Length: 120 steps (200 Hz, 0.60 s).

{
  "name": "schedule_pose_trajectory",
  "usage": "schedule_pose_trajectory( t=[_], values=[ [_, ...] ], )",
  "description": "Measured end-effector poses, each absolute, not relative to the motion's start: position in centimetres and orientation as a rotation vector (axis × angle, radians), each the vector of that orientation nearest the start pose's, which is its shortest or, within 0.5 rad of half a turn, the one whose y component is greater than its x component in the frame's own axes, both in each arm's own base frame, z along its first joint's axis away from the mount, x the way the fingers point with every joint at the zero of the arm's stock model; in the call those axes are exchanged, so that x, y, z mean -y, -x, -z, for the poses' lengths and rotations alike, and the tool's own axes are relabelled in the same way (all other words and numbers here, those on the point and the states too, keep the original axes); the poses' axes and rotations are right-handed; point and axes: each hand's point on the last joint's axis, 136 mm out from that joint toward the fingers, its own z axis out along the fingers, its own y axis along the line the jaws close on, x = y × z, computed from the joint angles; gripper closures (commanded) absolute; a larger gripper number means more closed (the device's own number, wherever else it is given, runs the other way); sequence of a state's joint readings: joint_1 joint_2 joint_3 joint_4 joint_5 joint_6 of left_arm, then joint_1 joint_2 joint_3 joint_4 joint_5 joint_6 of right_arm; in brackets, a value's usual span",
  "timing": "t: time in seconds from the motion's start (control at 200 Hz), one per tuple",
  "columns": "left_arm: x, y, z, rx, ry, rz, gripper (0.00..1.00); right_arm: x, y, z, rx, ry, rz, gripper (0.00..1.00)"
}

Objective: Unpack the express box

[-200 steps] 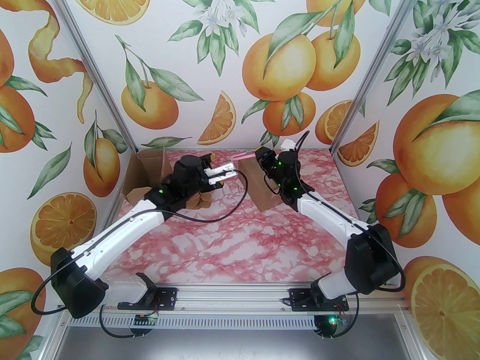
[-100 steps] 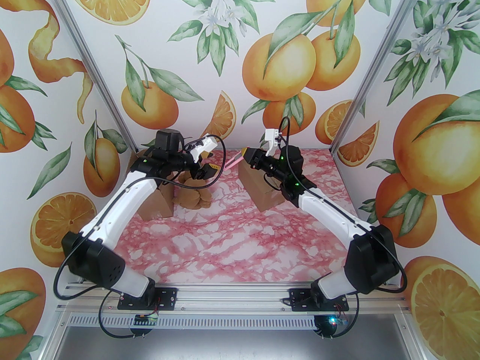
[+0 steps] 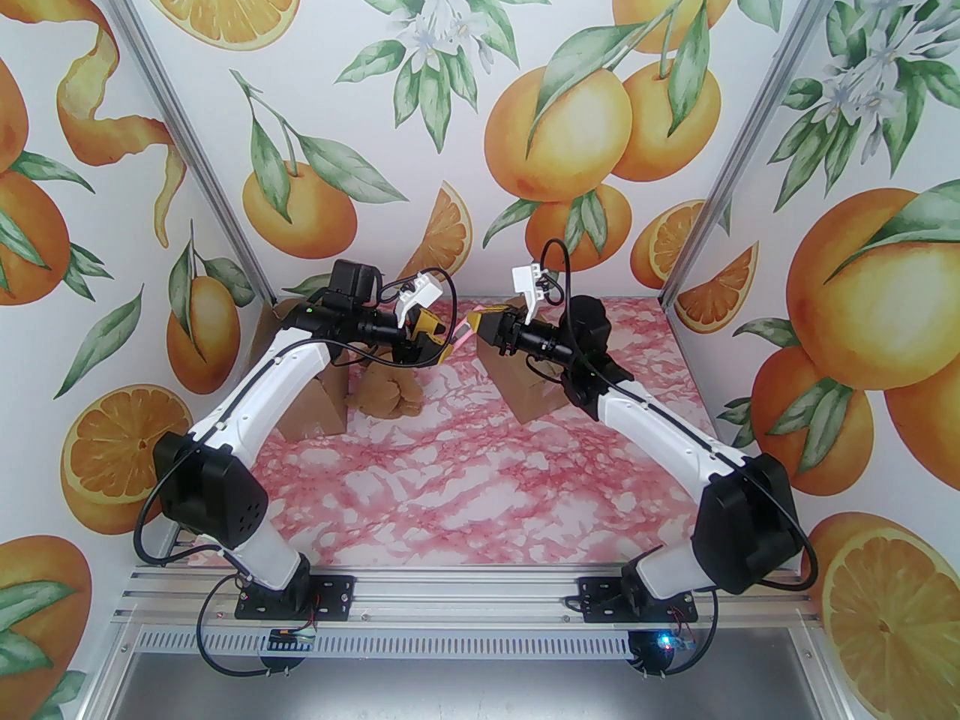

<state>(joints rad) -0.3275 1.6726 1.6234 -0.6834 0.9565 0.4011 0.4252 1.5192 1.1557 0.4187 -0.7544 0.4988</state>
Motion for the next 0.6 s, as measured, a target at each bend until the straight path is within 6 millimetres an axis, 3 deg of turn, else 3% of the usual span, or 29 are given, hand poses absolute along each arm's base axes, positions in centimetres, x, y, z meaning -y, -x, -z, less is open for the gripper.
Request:
schedule_pose_trajectory(
  t=[0.28,0.48,0.6],
  values=[
    [27.3,-34.7,-30.8,-1.752,-1.180,1.140,0.52,-30.3,-35.6,-37.3,-1.481,0.747,-1.260,1.00],
    [27.5,-34.2,-30.3,-1.769,-1.166,1.198,0.75,-30.6,-35.4,-38.6,-1.417,0.817,-1.234,1.00],
    [27.7,-33.8,-30.5,-1.737,-1.189,1.219,0.83,-30.8,-35.7,-38.7,-1.409,0.832,-1.247,1.00]
  ],
)
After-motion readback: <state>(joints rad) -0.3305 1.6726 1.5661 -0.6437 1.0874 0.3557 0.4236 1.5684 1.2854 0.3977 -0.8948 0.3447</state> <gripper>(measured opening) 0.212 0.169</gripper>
